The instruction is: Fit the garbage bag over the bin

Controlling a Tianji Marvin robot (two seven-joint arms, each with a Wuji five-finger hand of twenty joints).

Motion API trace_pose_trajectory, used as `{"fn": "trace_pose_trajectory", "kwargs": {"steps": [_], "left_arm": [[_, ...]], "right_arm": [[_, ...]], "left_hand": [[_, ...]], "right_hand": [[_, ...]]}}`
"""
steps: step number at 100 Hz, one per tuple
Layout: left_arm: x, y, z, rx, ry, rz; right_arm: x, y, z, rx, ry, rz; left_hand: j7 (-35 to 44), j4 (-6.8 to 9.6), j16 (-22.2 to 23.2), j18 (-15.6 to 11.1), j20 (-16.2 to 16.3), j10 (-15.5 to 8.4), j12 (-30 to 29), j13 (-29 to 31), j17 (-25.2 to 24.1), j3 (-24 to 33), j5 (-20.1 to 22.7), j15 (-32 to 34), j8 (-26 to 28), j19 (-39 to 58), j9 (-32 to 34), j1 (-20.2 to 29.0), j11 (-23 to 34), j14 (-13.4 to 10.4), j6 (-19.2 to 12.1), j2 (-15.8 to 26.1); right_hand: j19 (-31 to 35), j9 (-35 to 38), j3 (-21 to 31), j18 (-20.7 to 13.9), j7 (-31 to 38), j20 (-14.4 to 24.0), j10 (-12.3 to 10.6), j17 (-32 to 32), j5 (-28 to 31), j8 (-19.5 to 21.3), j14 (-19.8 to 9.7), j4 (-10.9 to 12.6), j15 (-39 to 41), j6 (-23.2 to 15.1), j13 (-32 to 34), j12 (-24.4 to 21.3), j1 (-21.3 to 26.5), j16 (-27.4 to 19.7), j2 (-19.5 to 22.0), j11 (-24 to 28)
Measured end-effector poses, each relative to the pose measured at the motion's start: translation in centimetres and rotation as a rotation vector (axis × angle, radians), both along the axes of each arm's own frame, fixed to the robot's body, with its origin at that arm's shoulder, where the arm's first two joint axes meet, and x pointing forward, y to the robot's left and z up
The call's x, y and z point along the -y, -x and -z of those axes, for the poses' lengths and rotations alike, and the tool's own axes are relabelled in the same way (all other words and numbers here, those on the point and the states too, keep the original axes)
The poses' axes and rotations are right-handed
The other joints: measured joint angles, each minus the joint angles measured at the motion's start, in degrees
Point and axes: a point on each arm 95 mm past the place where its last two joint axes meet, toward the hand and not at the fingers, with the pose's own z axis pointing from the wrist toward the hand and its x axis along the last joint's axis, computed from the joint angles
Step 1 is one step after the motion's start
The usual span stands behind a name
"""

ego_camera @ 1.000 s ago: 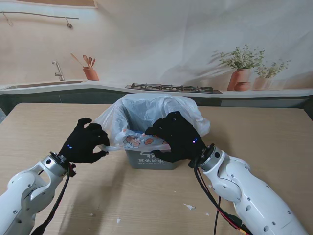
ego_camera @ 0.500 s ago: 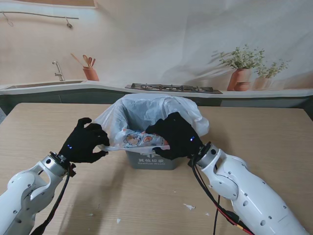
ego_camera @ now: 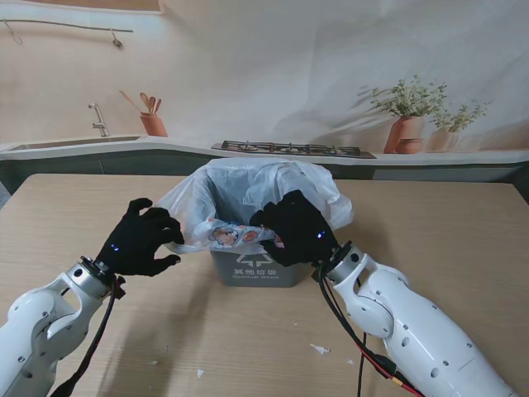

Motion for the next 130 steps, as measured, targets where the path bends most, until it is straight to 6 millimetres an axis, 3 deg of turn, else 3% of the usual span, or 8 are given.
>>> {"fn": "trace_pose_trajectory", "kwargs": {"steps": [28,42,56,65,74,95,114,130], "left_arm": [[-0.5,1.2,-2.3,-0.007,0.128,0.070],[-0.8,1.5,-3.0,-0.057,0.153,0.062],[-1.1,2.2,-3.2,-0.078,0.313,0.077],[-0.9,2.9,-3.7,-0.107,0.501,0.094],[-0.3,3.2,-4.4,-0.045,0.544,0.078],[-0.2,2.1,-7.3,0.048,0.589,0.069],[-2.0,-2.7,-9.5,-0.039,0.455,-0.166],[-2.1,-5.3,-8.9,-0.143,0.589,-0.236]], "right_arm": [[-0.2,-0.4,0.0,0.005,-0.018,0.020],[-0.3,-0.5,0.0,0.000,-0.024,0.036],[-0.3,-0.6,0.0,-0.003,-0.022,0.039],[-0.3,-0.7,0.1,0.000,-0.019,0.036],[-0.4,-0.7,0.1,0.001,-0.016,0.033],[-0.6,-0.9,0.2,0.001,-0.009,0.022],[-0.6,-0.9,0.2,0.009,-0.003,0.017],[-0.6,-0.9,0.2,0.017,0.002,0.011]], "left_hand": [[-24.6,0.69,-0.3,-6.5,2.9,4.4,-5.2,-14.4,-0.7,-5.8,-18.7,-3.7,-2.2,4.4,-20.8,-11.0,-6.7,1.4,13.7,0.0],[-35.5,0.71,-4.7,-6.5,-2.2,6.0,-11.2,-17.8,-0.7,-10.8,-23.4,-11.6,-8.2,-4.4,-23.1,-11.5,-16.5,2.1,16.2,0.6],[-37.7,1.55,-5.7,-6.5,-4.0,6.8,-13.3,-18.7,-0.7,-13.6,-24.6,-16.2,-9.6,-8.6,-23.5,-10.6,-20.1,2.1,16.1,2.2],[-34.2,5.76,-4.3,-6.5,-4.0,6.9,-11.2,-18.7,-0.7,-6.4,-20.6,-14.3,-8.0,-8.6,-23.6,-4.0,-16.1,2.7,15.3,5.5],[-27.7,5.88,-2.8,-6.5,-0.7,6.9,-8.4,-16.2,-0.7,4.0,-15.2,-7.9,-4.7,-2.4,-19.7,-2.4,-10.9,2.8,14.6,5.8],[-24.7,5.88,-2.2,-6.5,2.3,6.9,-6.6,-13.3,-0.7,5.0,-14.2,-4.3,-2.7,3.2,-16.1,-2.8,-8.2,2.9,14.2,6.6],[-36.5,5.89,-4.4,-5.4,-1.1,8.3,-8.7,-17.2,-0.8,-10.1,-23.9,-8.6,-8.9,-2.7,-22.3,-6.9,-12.3,4.2,19.4,9.2],[-44.0,5.70,-6.4,0.7,-6.4,9.0,-12.5,-18.7,-1.3,-15.8,-26.1,-15.5,-12.9,-13.4,-23.6,-8.4,-18.8,4.3,21.2,9.3]], "right_hand": [[2.6,11.2,2.7,0.7,4.9,1.3,-0.1,5.7,7.9,-1.6,-0.8,-1.5,3.5,-3.4,9.5,1.3,2.8,0.3,-3.9,2.1],[2.8,12.4,3.4,1.4,5.0,1.5,-0.1,6.6,9.6,-2.1,-0.8,-2.5,3.5,-3.6,10.3,2.1,2.8,0.3,-4.7,2.1],[2.8,13.2,3.6,1.4,5.0,1.5,-0.1,6.6,9.6,-2.1,-0.8,-2.6,3.5,-4.0,10.3,2.7,2.8,0.2,-4.7,2.1],[2.9,13.2,3.7,1.4,5.0,1.5,-0.1,6.6,9.6,-2.1,-0.8,-2.6,3.5,-4.0,10.3,3.3,2.8,0.2,-4.7,2.1],[2.9,13.2,3.7,1.4,5.0,1.6,-0.2,6.7,9.6,-2.1,-0.8,-2.6,3.5,-4.0,10.3,3.7,2.8,0.2,-4.7,2.1],[3.0,13.2,3.7,1.4,5.0,1.7,-0.2,6.5,9.6,-2.1,-0.9,-2.6,4.1,-4.0,10.3,4.0,2.8,0.2,-4.7,2.1],[3.0,13.2,3.7,1.4,5.0,1.7,-0.2,6.5,9.6,-2.1,-0.9,-2.6,4.1,-4.0,10.3,4.0,2.8,0.2,-4.7,2.1],[3.1,13.2,3.7,1.4,5.0,1.7,-0.2,6.5,9.6,-2.1,-0.9,-2.6,4.1,-4.0,10.3,4.0,2.7,0.2,-4.7,2.1]]}}
